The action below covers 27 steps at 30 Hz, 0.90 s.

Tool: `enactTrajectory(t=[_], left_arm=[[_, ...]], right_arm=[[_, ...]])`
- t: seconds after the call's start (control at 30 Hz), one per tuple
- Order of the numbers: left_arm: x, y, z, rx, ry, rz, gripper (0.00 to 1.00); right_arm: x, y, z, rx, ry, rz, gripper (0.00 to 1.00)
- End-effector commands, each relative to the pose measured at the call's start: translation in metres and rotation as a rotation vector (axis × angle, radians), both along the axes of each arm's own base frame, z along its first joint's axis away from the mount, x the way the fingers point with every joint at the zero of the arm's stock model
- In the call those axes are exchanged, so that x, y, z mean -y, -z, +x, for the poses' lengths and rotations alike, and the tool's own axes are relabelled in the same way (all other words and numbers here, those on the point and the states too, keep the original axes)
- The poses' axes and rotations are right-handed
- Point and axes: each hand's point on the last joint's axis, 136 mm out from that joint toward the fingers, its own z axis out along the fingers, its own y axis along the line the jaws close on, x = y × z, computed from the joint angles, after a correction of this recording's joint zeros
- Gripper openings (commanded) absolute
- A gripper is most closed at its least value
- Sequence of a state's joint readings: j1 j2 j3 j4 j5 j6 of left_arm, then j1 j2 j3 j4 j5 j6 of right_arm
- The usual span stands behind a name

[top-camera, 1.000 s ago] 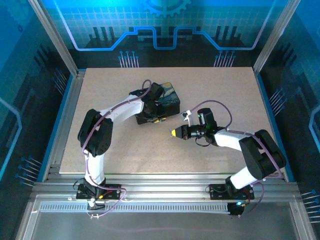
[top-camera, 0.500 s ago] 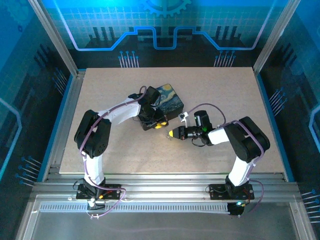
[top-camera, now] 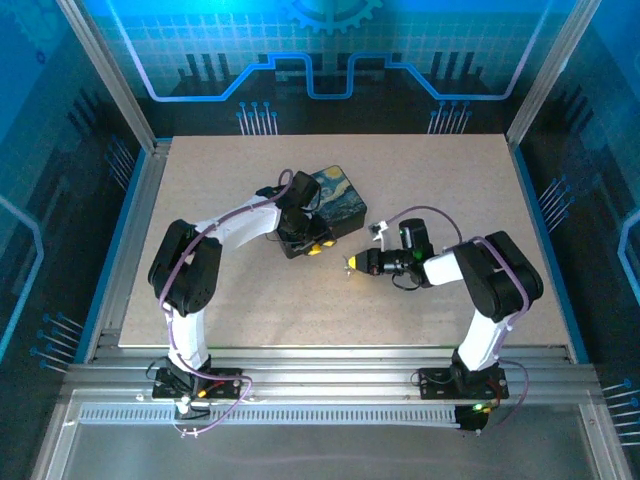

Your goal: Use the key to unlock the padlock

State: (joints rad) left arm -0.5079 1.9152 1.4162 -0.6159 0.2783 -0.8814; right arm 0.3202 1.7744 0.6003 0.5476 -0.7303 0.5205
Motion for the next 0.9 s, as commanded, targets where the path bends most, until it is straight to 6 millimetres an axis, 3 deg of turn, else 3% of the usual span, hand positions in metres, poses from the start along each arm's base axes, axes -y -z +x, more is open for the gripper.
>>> enactTrajectory(t=[0.0, 0.13, 0.23, 0.37, 0.63, 0.87], left_arm=[[-0.004, -0.022, 0.009, 0.112, 0.002, 0.032, 0.39], [0.003, -0.021, 0.007, 0.175, 0.046, 0.131, 0.50], [0.001, -0.012, 0.008, 0.215, 0.041, 0.240, 0.60], [-0.002, 0.003, 0.010, 0.266, 0.010, 0.370, 0.66], [0.007, 0.012, 0.033, 0.434, -0.043, 0.535, 0.67], [0.010, 0.026, 0.045, 0.469, -0.110, 0.559, 0.67]], right_arm=[[0.003, -0.006, -0.004, 0.005, -0.030, -0.038, 0.00], [0.012, -0.010, -0.003, -0.013, -0.011, -0.033, 0.00], [0.020, -0.018, -0.006, -0.002, 0.002, -0.035, 0.00], [0.030, -0.031, -0.009, 0.017, 0.010, -0.048, 0.00], [0.043, -0.047, -0.009, 0.056, 0.024, -0.029, 0.00], [0.050, -0.051, -0.005, 0.060, 0.023, 0.001, 0.00]])
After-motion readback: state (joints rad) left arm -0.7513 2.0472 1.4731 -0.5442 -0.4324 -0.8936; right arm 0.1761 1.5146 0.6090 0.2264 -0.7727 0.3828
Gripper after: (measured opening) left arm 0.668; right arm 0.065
